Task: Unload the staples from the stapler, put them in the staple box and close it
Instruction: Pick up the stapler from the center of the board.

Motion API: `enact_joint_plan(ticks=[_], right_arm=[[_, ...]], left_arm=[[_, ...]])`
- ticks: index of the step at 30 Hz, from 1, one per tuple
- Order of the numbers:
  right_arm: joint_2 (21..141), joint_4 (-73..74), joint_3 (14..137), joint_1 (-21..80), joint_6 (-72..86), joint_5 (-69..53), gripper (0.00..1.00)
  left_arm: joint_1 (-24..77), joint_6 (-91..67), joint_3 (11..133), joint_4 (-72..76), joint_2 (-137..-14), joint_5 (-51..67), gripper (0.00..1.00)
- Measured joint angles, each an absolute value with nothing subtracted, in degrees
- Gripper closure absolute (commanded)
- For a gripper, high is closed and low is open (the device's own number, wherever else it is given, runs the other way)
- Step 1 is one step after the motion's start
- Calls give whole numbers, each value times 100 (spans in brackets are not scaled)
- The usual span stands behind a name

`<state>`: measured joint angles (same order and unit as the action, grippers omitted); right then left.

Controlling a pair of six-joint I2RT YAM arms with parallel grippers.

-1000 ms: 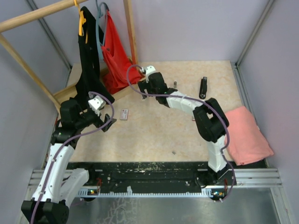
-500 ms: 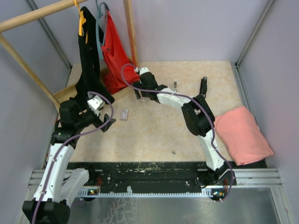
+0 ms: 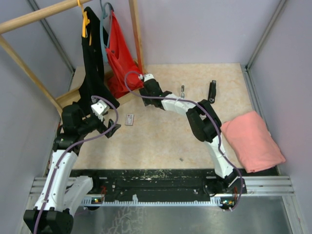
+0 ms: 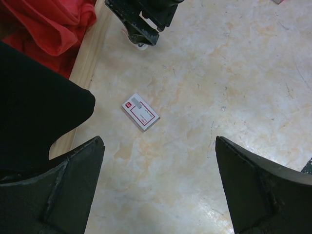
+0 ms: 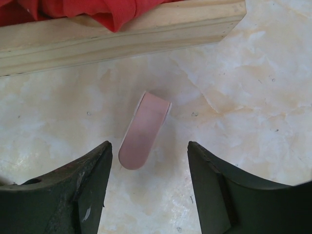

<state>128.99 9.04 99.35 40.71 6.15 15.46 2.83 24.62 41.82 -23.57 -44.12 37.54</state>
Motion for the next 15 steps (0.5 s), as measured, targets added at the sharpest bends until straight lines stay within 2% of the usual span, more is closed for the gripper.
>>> enact_joint_plan(ticks=[8,15], right_arm=[[12908,913,9926,4073,598,1544,52],[12908,921,9926,4073,552,1559,58]], left_arm=[[272,2499,4182,-2357,-4412,3756,0],[244,2515,4145,-2359,-4412,3756,0]])
